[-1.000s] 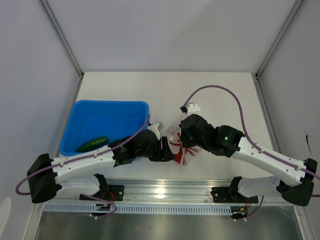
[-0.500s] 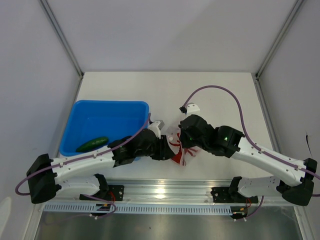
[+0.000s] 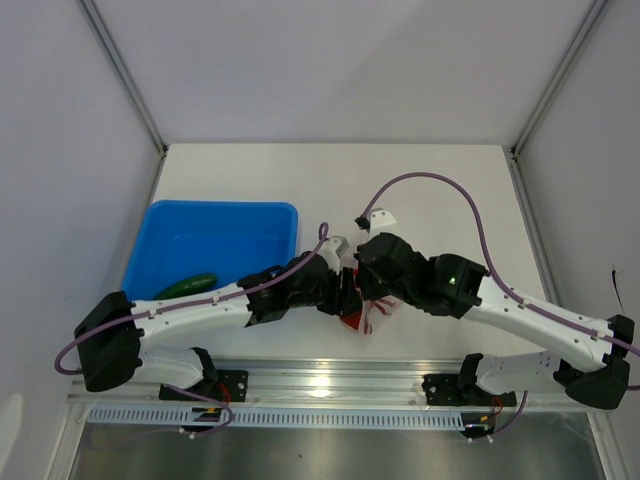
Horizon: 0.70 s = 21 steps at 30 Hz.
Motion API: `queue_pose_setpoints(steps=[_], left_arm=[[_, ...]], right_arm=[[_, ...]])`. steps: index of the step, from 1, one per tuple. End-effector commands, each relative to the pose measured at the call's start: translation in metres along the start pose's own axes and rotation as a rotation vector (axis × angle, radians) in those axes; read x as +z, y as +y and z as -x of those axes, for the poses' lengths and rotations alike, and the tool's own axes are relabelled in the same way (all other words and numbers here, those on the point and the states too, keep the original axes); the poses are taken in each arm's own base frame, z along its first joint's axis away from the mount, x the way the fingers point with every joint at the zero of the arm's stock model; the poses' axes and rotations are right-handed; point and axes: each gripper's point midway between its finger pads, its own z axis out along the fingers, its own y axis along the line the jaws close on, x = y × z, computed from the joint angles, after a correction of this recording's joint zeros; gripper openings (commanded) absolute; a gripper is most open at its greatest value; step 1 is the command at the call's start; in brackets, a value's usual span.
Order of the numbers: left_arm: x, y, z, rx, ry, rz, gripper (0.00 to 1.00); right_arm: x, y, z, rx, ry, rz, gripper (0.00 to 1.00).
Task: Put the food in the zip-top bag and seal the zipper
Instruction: Adjust the zipper food storage bag at the center of the board.
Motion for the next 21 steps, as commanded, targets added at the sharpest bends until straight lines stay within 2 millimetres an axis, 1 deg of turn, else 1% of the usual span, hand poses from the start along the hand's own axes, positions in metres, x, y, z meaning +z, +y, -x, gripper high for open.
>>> queue_pose_setpoints(steps=[1, 6, 8, 9, 10, 11, 12, 13, 14, 15, 17, 18, 19, 20, 21], left_arm=[[0.003, -0.006, 0.018, 0.067, -0.066, -0.004, 0.55], [0.008, 0.0, 0.013, 0.11, -0.05, 0.009, 0.65], [0.01, -0.007, 0.01, 0.115, -0.031, -0.033, 0.67], [0.013, -0.01, 0.008, 0.12, -0.015, -0.05, 0.67], [0.014, -0.012, 0.0, 0.121, 0.019, -0.075, 0.67], [0.015, -0.016, -0.001, 0.121, 0.024, -0.097, 0.67], [0.017, -0.021, -0.003, 0.119, 0.031, -0.123, 0.65], [0.018, -0.024, -0.011, 0.119, 0.071, -0.157, 0.65], [0.019, -0.026, -0.014, 0.121, 0.086, -0.171, 0.63], [0.02, -0.028, -0.017, 0.119, 0.099, -0.188, 0.59], [0.021, -0.033, -0.028, 0.112, 0.147, -0.236, 0.56], [0.021, -0.037, -0.029, 0.114, 0.152, -0.262, 0.51], [0.021, -0.04, -0.032, 0.11, 0.163, -0.285, 0.49], [0.019, -0.045, -0.038, 0.105, 0.198, -0.324, 0.48], [0.019, -0.049, -0.039, 0.106, 0.207, -0.342, 0.45]], right_arm=[[-0.016, 0.012, 0.024, 0.018, -0.077, 0.046, 0.0], [-0.017, 0.014, 0.026, 0.019, -0.081, 0.058, 0.0], [-0.017, 0.016, 0.027, 0.019, -0.083, 0.065, 0.0], [-0.018, 0.016, 0.027, 0.02, -0.084, 0.07, 0.0], [-0.018, 0.016, 0.028, 0.02, -0.087, 0.07, 0.0], [-0.018, 0.016, 0.028, 0.019, -0.086, 0.069, 0.0], [-0.018, 0.016, 0.029, 0.02, -0.087, 0.067, 0.0], [-0.019, 0.015, 0.029, 0.019, -0.086, 0.065, 0.0], [-0.02, 0.015, 0.031, 0.021, -0.091, 0.063, 0.0], [-0.02, 0.014, 0.031, 0.023, -0.092, 0.06, 0.0], [-0.021, 0.013, 0.033, 0.027, -0.096, 0.063, 0.0], [-0.02, 0.013, 0.033, 0.027, -0.095, 0.059, 0.0], [-0.02, 0.012, 0.034, 0.03, -0.095, 0.058, 0.0], [-0.02, 0.012, 0.035, 0.028, -0.096, 0.057, 0.0], [-0.02, 0.012, 0.035, 0.028, -0.097, 0.058, 0.0]])
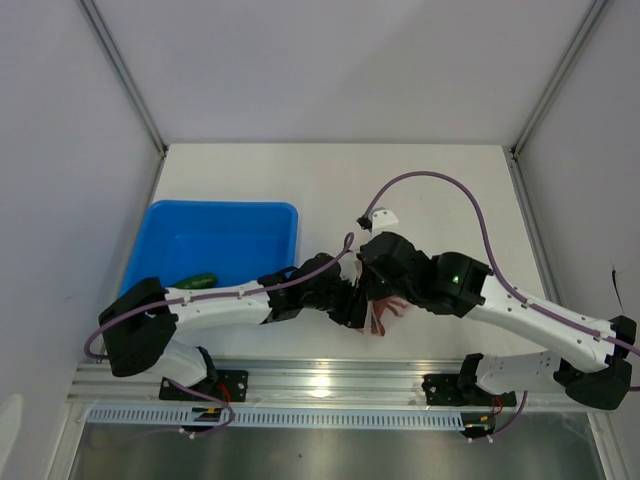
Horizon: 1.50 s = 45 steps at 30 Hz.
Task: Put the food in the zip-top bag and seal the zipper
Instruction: Adjust the zipper food storage bag at the center of the board.
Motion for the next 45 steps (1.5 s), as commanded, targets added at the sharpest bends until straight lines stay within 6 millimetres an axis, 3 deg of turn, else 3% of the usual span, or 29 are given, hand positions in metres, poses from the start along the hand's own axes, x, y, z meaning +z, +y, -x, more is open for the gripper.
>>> queue_pose_setpoints(steps=[1, 11, 16, 20, 23, 36, 40, 45], left_arm=[[0.0, -0.04, 0.0, 0.048, 0.045, -0.198, 0.43], [-0.002, -0.043, 0.007, -0.009, 0.032, -0.183, 0.15], [-0.016, -0.042, 0.024, -0.075, -0.022, -0.149, 0.07], [-0.033, -0.046, 0.042, -0.092, -0.087, -0.119, 0.05], [-0.044, -0.043, 0.041, -0.131, -0.079, -0.072, 0.04], [-0.058, -0.037, 0.008, -0.211, -0.032, -0.091, 0.0], [-0.068, -0.038, 0.005, -0.202, -0.043, -0.095, 0.01], [-0.079, -0.04, 0.005, -0.177, -0.055, -0.086, 0.01]], right_arm=[[-0.014, 0.018, 0.037, 0.059, -0.115, 0.085, 0.0], [-0.013, 0.013, 0.034, 0.063, -0.105, 0.073, 0.0], [-0.005, 0.005, 0.017, 0.053, -0.077, 0.048, 0.0], [-0.004, -0.003, 0.015, 0.055, -0.083, 0.015, 0.0], [-0.007, -0.016, 0.02, 0.062, -0.111, -0.042, 0.0], [0.004, -0.068, 0.058, 0.119, -0.211, -0.244, 0.0], [0.012, -0.074, 0.062, 0.115, -0.209, -0.259, 0.0], [0.023, -0.065, 0.062, 0.109, -0.192, -0.224, 0.0]])
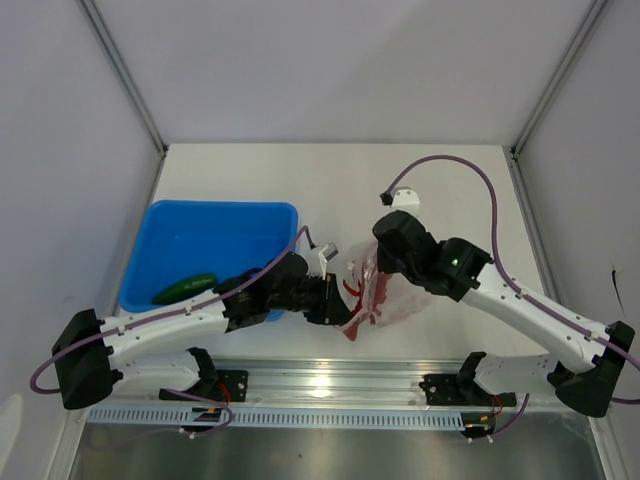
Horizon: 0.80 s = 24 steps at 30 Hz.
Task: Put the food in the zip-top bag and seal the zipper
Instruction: Adjust the zipper food storage bag at the center of the board.
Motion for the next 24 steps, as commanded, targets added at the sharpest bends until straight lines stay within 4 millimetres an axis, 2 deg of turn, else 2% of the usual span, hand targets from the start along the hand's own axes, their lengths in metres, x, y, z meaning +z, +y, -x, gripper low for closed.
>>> queue_pose_setpoints(steps=[1, 6, 12, 17, 21, 24], left_arm=[[-0.013, -0.012, -0.001, 0.029, -0.002, -0.025, 0.01], [-0.017, -0.026, 0.004, 0.068, -0.001, -0.006, 0.01], [-0.014, -0.026, 0.011, 0.071, -0.005, 0.029, 0.0], [-0.01, -0.027, 0.019, 0.076, -0.019, 0.058, 0.01], [-0.005, -0.025, 0.026, 0.088, -0.035, 0.081, 0.01], [-0.002, -0.022, 0.03, 0.102, -0.055, 0.093, 0.01]], right_arm=[[0.003, 0.009, 0.027, 0.02, -0.08, 0.019, 0.0], [0.008, 0.021, 0.029, -0.008, -0.065, 0.053, 0.0], [-0.001, 0.039, 0.039, -0.053, -0.073, 0.106, 0.01], [-0.009, 0.053, 0.039, -0.115, -0.078, 0.129, 0.02], [-0.011, 0.057, 0.033, -0.139, -0.071, 0.126, 0.0], [-0.009, 0.053, 0.029, -0.144, -0.07, 0.095, 0.0]])
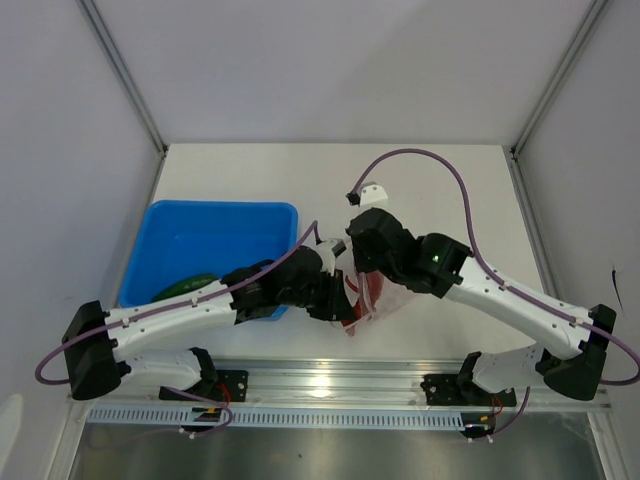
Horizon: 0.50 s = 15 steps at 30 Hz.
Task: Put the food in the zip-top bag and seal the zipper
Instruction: Adjust the zipper food storage bag at the center of the board.
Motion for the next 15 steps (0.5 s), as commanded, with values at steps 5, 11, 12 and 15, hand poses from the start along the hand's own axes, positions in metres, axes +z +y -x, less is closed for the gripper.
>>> queue_pose_setpoints(steps=[5, 11, 12, 15], left_arm=[[-0.007, -0.012, 0.018, 0.069, -0.11, -0.049, 0.01], [-0.011, -0.003, 0.005, 0.063, -0.099, -0.058, 0.01], [-0.014, -0.002, 0.004, 0.064, -0.106, -0.065, 0.01], [-0.016, -0.005, 0.001, 0.084, -0.098, -0.091, 0.01]], right_arm=[[-0.005, -0.018, 0.012, -0.005, -0.051, -0.106, 0.0], [-0.006, -0.032, 0.019, 0.019, -0.068, -0.151, 0.0], [-0.008, -0.035, 0.022, 0.019, -0.077, -0.159, 0.0], [-0.007, -0.04, 0.024, 0.016, -0.079, -0.171, 0.0]])
